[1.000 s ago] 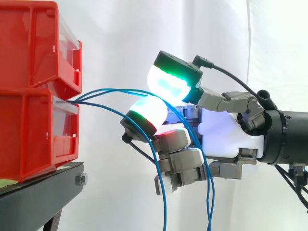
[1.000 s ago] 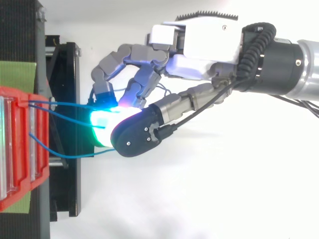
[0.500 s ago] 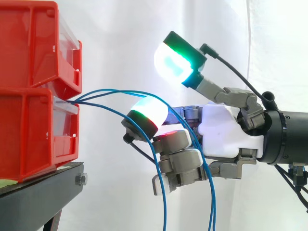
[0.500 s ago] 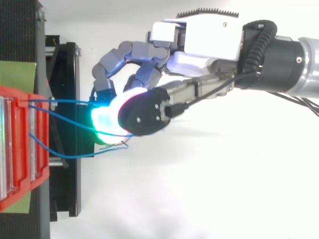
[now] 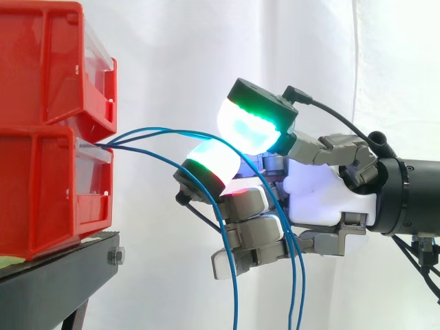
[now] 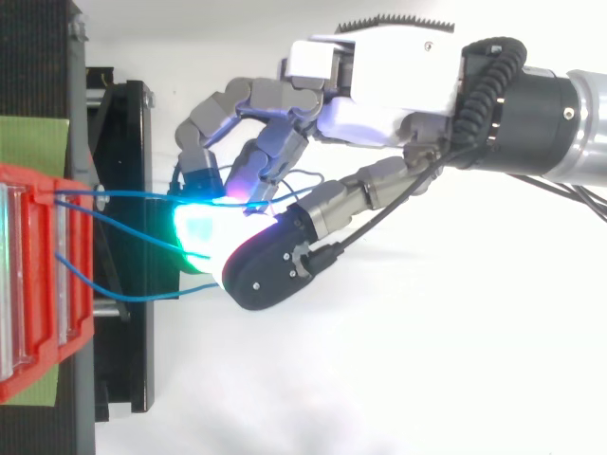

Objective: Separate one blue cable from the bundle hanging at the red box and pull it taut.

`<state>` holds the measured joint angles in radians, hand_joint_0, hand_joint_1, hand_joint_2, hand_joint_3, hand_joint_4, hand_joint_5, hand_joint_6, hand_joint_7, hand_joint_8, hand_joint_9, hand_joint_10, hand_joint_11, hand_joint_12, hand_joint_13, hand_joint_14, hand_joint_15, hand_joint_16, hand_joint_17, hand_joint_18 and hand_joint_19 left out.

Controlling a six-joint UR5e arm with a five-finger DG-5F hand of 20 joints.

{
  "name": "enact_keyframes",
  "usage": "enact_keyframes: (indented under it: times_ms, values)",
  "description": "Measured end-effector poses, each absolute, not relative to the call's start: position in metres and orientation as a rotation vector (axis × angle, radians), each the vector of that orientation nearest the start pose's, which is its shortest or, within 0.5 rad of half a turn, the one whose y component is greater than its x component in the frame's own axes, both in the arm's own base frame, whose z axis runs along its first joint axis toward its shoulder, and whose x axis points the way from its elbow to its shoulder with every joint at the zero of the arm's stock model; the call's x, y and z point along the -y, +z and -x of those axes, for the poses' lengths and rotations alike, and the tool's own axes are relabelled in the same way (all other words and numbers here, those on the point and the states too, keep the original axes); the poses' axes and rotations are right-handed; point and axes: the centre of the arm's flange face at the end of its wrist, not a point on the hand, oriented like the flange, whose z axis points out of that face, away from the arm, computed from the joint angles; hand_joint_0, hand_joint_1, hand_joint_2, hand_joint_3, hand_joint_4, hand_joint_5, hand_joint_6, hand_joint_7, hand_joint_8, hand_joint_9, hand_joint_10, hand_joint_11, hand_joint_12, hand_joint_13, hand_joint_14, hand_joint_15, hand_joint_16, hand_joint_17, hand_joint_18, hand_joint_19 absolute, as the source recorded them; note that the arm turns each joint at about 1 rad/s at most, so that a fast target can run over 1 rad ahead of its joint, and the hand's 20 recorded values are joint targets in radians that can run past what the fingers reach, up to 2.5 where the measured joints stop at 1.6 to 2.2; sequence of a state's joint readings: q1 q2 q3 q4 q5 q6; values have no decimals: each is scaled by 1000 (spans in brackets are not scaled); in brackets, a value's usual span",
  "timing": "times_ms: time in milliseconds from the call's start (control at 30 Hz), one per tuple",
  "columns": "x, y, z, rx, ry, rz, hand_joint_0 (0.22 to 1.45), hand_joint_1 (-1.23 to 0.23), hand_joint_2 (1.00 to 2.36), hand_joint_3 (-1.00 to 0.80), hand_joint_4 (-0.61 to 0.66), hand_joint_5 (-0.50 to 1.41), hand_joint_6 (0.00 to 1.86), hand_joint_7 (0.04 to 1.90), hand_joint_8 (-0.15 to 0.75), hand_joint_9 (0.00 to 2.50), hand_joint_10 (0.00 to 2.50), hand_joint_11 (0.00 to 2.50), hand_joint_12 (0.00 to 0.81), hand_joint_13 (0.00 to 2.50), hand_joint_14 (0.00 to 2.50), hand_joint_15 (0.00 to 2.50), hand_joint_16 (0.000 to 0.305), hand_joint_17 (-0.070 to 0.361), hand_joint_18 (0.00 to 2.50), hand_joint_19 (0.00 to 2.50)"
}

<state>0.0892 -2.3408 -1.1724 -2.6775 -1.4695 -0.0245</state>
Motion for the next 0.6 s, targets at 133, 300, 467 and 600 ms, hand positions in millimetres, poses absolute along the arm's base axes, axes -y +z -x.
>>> enact_keyframes:
  times_ms: [133,300,467,600]
  values:
    - [74,235,-779,-1139,1230,-1136,563,-1049,1000,-500,34,-183,911,1043,308,937,7,1401,390,954,10,1445,54,121,600,558]
    - [74,235,-779,-1139,1230,-1136,431,-864,1000,-500,88,-172,902,993,370,994,0,1399,454,1012,4,1425,62,140,639,585]
    - [74,235,-779,-1140,1231,-1136,514,-480,1000,-500,98,-164,849,962,340,1082,5,1387,412,1036,6,1438,56,126,618,645]
    - [75,235,-779,-1138,1229,-1137,541,-426,1000,-500,103,-165,834,982,330,1096,5,1396,402,1034,6,1460,54,121,611,672]
